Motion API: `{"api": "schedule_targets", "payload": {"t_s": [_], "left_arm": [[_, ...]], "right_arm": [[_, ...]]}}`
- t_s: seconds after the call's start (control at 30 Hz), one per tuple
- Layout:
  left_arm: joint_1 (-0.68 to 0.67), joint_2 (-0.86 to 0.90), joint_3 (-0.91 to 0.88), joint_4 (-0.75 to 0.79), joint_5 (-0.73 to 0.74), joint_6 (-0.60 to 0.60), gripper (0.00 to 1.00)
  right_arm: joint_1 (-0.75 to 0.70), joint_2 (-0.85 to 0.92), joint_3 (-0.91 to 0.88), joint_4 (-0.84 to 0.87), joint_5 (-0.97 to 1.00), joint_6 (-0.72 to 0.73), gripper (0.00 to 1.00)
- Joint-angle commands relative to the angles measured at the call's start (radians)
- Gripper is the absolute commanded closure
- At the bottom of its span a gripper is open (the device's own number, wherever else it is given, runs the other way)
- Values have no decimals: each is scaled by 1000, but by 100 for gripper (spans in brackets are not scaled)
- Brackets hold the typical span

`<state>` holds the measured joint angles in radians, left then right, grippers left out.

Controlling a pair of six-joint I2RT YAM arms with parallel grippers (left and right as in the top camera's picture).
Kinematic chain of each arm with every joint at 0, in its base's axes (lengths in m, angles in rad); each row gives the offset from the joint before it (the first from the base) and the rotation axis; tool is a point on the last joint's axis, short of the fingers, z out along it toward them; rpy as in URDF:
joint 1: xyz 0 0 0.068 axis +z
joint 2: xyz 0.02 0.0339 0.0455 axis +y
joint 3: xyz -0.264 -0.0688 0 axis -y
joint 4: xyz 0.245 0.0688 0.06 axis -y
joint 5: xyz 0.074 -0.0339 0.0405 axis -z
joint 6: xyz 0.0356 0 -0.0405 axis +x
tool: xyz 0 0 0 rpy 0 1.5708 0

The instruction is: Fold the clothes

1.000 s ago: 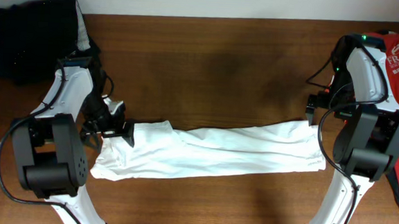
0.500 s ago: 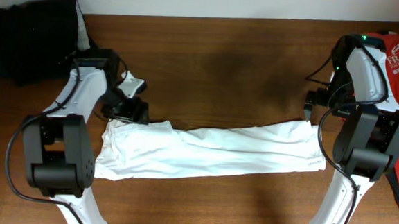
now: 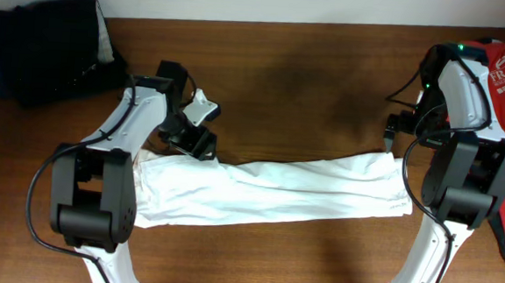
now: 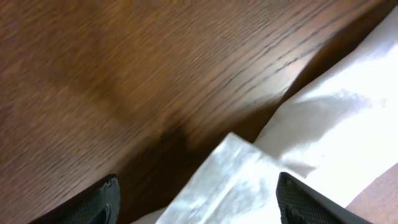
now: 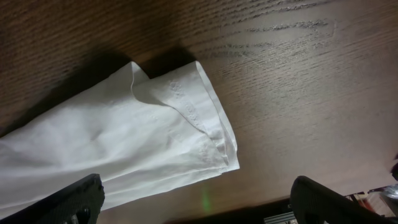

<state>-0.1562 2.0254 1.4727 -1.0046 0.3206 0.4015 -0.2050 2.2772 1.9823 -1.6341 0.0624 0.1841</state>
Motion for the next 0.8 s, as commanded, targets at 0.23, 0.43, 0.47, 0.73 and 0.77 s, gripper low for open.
{"api": "schedule_targets", "payload": {"t_s": [0.23,0.43,0.47,0.73,0.77], "left_arm": [[-5,58,2,-3,128,39,44],[-5,58,2,-3,129,39,97],[-5,58,2,-6,129,39,100],[-5,56,41,-74,144,27,67],[-5,56,49,-87,172,-3,34]], "right_arm": [[4,3,15,0,-7,8,1],[4,3,15,0,-6,8,1],[4,3,15,0,-6,8,1],[4,3,15,0,-6,8,1],[4,3,15,0,-6,8,1]]}}
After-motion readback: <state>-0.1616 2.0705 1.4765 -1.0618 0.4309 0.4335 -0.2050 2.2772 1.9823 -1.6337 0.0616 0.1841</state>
